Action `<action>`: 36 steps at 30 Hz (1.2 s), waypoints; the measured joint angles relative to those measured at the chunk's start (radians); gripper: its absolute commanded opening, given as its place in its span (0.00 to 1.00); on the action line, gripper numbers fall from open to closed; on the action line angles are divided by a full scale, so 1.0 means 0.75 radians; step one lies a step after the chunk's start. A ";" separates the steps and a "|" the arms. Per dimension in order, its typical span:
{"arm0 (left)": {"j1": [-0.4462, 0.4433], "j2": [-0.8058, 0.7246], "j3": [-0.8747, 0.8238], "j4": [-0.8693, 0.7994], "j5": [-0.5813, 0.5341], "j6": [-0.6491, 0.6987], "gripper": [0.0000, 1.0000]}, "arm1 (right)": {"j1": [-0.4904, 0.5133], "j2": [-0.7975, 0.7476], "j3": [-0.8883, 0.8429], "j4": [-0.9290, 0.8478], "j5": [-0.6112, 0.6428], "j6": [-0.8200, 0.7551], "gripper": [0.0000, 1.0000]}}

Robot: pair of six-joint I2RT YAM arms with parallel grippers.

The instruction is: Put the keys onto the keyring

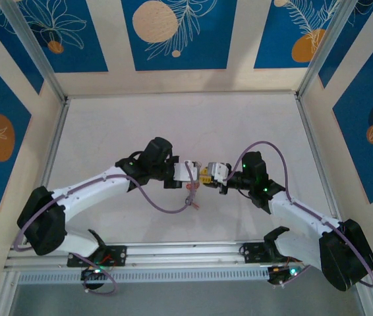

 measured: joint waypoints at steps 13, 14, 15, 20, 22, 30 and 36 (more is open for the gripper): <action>0.010 -0.076 -0.037 0.002 0.081 0.015 0.00 | 0.056 0.031 0.085 -0.037 -0.019 -0.038 0.34; 0.010 -0.077 -0.043 0.004 0.091 0.015 0.00 | 0.060 0.042 0.092 -0.035 -0.019 -0.039 0.33; 0.010 -0.080 -0.050 0.009 0.098 0.015 0.00 | 0.063 0.054 0.097 -0.035 -0.019 -0.039 0.32; 0.011 -0.110 -0.094 0.042 0.109 0.015 0.00 | 0.069 0.106 0.103 -0.034 -0.017 -0.042 0.30; 0.012 -0.126 -0.103 0.055 0.109 0.014 0.00 | 0.070 0.111 0.103 -0.026 -0.014 -0.042 0.30; 0.012 -0.154 -0.117 0.119 0.112 0.014 0.00 | 0.073 0.134 0.102 0.003 -0.016 -0.026 0.20; 0.015 -0.169 -0.152 0.158 0.119 0.009 0.00 | 0.081 0.161 0.102 0.017 -0.037 -0.009 0.07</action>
